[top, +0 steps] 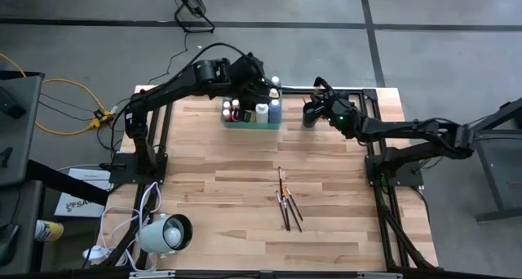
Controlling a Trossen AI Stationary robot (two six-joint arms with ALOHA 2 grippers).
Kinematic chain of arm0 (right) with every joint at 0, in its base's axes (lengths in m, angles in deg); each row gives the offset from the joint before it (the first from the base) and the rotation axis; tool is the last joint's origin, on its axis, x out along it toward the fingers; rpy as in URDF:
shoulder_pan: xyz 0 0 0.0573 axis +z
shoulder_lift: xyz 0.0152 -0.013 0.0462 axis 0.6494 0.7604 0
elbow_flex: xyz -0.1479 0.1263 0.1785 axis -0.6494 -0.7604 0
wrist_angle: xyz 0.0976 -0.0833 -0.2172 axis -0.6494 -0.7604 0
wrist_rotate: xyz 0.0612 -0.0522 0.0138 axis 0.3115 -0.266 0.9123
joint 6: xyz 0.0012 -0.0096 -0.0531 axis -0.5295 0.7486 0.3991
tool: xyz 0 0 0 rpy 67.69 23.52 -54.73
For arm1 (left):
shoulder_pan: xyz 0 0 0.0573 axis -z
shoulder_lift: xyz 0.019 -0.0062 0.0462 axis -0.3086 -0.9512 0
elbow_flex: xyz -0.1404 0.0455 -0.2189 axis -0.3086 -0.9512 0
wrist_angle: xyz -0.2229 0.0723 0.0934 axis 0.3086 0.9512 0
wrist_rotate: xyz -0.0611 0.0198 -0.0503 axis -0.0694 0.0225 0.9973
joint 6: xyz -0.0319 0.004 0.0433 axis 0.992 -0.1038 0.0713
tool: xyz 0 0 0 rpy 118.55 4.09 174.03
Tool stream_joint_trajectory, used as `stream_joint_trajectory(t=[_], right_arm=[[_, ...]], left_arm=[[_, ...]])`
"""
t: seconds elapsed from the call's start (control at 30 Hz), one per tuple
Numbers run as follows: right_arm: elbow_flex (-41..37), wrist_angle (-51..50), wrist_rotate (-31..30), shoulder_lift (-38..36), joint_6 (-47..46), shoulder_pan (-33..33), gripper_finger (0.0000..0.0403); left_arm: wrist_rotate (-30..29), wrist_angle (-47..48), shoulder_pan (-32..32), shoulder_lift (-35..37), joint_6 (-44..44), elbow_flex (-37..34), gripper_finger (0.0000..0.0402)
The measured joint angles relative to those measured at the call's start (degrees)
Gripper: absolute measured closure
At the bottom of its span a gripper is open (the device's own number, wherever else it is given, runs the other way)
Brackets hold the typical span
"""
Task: Pick & Place Paint Supplies
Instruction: Put the silver paint brush into the green cup
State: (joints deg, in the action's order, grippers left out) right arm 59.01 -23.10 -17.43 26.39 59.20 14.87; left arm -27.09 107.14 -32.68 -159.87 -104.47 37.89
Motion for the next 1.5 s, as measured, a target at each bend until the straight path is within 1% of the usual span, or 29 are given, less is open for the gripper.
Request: stream_joint_trajectory(t=[0.07,0.17,0.3,0.4,0.53,0.67,0.77,0.87,1.0,1.07,1.17,1.3,1.5], right_arm=[[0.00,0.51,-0.04,1.08,-1.24,0.00,0.0385],[0.00,0.40,-0.77,2.39,-2.33,0.00,0.0368],[0.00,-0.06,-1.59,2.73,-2.32,0.00,0.0333],[0.00,-0.11,-2.92,2.43,-2.65,0.11,0.0306],[0.00,-0.26,-3.05,1.10,-3.21,0.09,0.0269],[0.00,-2.64,-0.43,-1.98,-6.25,0.11,0.0236],[0.00,-5.16,1.63,-5.67,-7.69,0.27,0.0220],[0.00,-7.95,3.56,-9.41,-8.04,0.97,0.0214],[0.02,-10.34,3.65,-14.85,-8.04,2.31,0.0215],[0.02,-12.27,3.69,-17.22,-8.04,2.95,0.0217],[0.02,-13.49,3.65,-20.60,-8.04,4.16,0.0217],[0.00,-15.16,4.70,-23.61,-8.06,5.63,0.0217],[0.00,-17.45,10.69,-26.10,-10.49,7.67,0.0218]], left_arm=[[1.43,0.00,-1.48,0.00,-0.86,-1.29,0.0203],[3.33,0.23,-3.44,-0.02,-1.66,-2.40,0.0203],[7.57,-0.06,-5.75,0.00,-2.92,-2.45,0.0203],[9.09,0.02,-7.09,0.12,-4.02,-2.47,0.0203],[11.58,0.05,-8.62,0.53,-4.55,-2.45,0.0203],[16.15,0.01,-9.50,1.54,-3.71,-2.43,0.0203],[17.27,-0.06,-9.64,2.60,-2.51,-2.45,0.0203],[17.59,-0.33,-9.57,3.82,-1.49,-2.45,0.0203],[17.68,-2.40,-9.57,5.26,-0.56,-3.44,0.0203],[17.98,-5.40,-9.57,7.21,0.42,-6.52,0.0203],[19.16,-12.83,-9.57,11.46,2.81,-14.37,0.0203],[19.38,-24.41,-9.55,19.27,7.13,-29.65,0.0203],[19.70,-44.34,-9.55,35.96,15.45,-55.41,0.0203]])
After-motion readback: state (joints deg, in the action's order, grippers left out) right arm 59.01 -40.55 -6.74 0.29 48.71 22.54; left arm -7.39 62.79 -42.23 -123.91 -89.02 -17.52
